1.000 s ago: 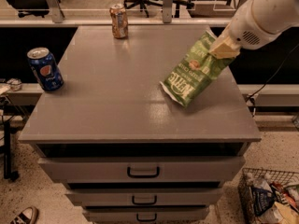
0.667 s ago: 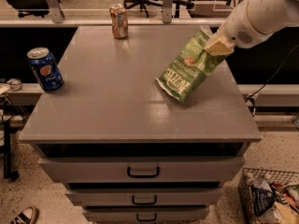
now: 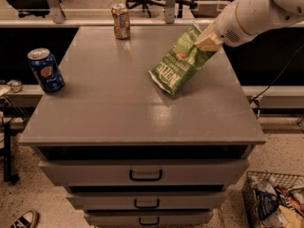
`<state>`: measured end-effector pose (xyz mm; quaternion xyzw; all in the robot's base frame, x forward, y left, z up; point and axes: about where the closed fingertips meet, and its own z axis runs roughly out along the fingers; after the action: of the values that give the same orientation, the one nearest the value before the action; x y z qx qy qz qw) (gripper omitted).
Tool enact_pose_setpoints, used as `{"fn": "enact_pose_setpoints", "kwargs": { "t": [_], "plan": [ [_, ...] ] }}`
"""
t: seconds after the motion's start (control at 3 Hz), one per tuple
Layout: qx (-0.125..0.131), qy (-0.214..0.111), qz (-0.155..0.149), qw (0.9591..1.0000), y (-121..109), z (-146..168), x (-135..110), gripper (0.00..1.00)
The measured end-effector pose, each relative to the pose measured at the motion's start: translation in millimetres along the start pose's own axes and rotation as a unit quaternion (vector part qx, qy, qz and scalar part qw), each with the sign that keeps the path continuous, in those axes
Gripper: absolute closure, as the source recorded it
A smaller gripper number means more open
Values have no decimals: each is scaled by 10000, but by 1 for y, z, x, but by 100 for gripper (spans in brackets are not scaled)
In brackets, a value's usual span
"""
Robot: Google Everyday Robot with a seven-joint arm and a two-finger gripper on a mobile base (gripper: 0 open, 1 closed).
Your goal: Move green jalapeno chip bag near pepsi can
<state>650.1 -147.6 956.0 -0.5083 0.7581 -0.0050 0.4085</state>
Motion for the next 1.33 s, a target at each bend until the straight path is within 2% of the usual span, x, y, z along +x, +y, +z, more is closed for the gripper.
{"fn": "enact_pose_setpoints", "kwargs": {
  "t": [0.33, 0.67, 1.33],
  "plan": [
    [14, -120, 147, 9998, -1, 16, -7, 100],
    [-143, -296, 338, 9989, 10, 38, -22, 100],
    [-765, -863, 565, 9917, 60, 84, -94, 100]
  ]
}}
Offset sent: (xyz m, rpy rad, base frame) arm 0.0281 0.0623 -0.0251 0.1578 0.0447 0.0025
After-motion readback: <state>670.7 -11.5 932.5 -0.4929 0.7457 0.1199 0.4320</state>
